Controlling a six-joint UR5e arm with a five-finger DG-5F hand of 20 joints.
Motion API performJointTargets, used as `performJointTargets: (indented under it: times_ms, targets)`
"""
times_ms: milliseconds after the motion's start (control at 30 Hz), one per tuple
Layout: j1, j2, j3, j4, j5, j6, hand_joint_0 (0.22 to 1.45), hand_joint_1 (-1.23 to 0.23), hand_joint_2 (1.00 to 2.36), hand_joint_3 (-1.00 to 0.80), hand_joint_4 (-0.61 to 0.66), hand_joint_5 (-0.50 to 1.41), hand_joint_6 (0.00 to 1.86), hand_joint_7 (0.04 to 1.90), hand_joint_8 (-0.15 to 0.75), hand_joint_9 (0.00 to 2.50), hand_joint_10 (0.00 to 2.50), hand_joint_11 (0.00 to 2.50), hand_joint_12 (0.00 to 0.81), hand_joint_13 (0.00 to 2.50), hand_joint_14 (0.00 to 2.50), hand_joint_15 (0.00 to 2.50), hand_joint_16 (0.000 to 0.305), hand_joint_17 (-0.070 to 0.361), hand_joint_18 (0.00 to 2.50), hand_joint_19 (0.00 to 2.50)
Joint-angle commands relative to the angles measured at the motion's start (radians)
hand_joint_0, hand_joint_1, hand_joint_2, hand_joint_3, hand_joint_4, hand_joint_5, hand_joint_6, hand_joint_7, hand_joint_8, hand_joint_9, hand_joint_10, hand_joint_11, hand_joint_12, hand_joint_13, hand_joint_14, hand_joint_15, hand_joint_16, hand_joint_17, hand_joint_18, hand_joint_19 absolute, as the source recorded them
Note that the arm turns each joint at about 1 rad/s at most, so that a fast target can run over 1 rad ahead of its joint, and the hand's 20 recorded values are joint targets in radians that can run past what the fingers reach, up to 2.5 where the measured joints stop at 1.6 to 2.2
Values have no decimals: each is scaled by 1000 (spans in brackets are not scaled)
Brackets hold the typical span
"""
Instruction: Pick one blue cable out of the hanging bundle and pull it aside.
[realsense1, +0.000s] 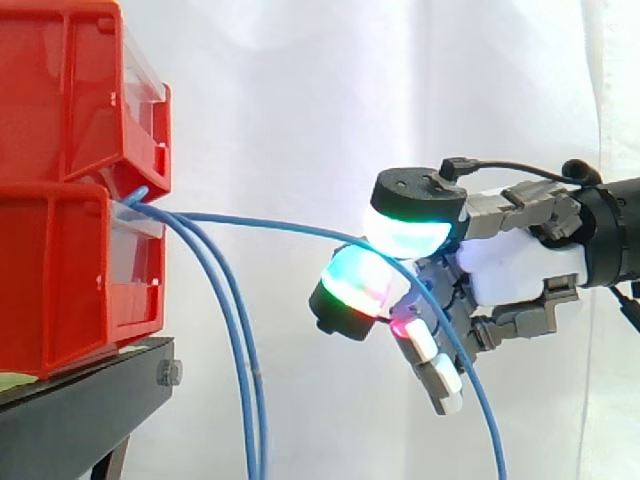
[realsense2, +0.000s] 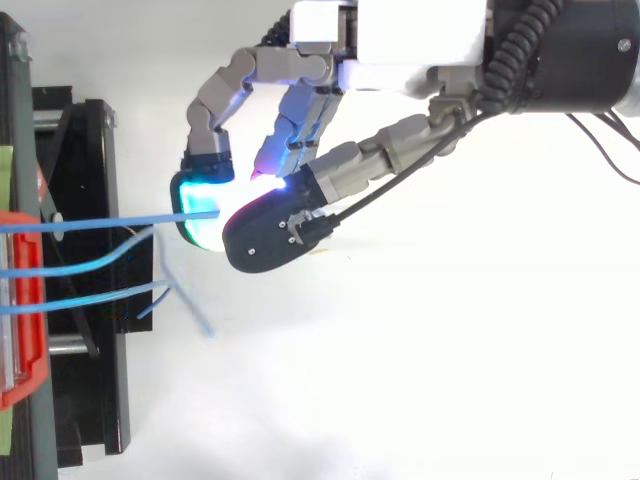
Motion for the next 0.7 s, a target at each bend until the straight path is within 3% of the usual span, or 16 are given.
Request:
performJointTargets:
  times_ms: [0,167,233,400,500,667]
  targets:
    - [0,0,2,-6,0,0,591,-736,1017,-42,-73,-86,934,916,311,1112,18,567,346,1079,22,582,56,126,958,518]
    - [0,0,2,-15,0,0,586,-739,1014,-62,-73,-81,924,930,311,1128,19,547,351,1082,20,573,58,130,973,515]
    - [0,0,0,-22,-2,0,558,-671,1020,-224,-35,-96,919,897,283,1083,21,564,319,1030,25,613,49,110,873,581]
    - [0,0,0,-50,-6,0,540,-627,1012,-374,-21,-96,903,931,286,1084,19,561,326,1032,23,610,50,113,871,575]
    - [0,0,0,-59,-6,0,549,-617,1012,-358,-8,-95,900,938,286,1083,21,554,325,1028,24,606,50,112,868,572]
    - [0,0,0,-68,-6,0,579,-686,1022,-177,-62,-78,911,994,285,1111,22,571,314,1039,26,606,48,108,874,568]
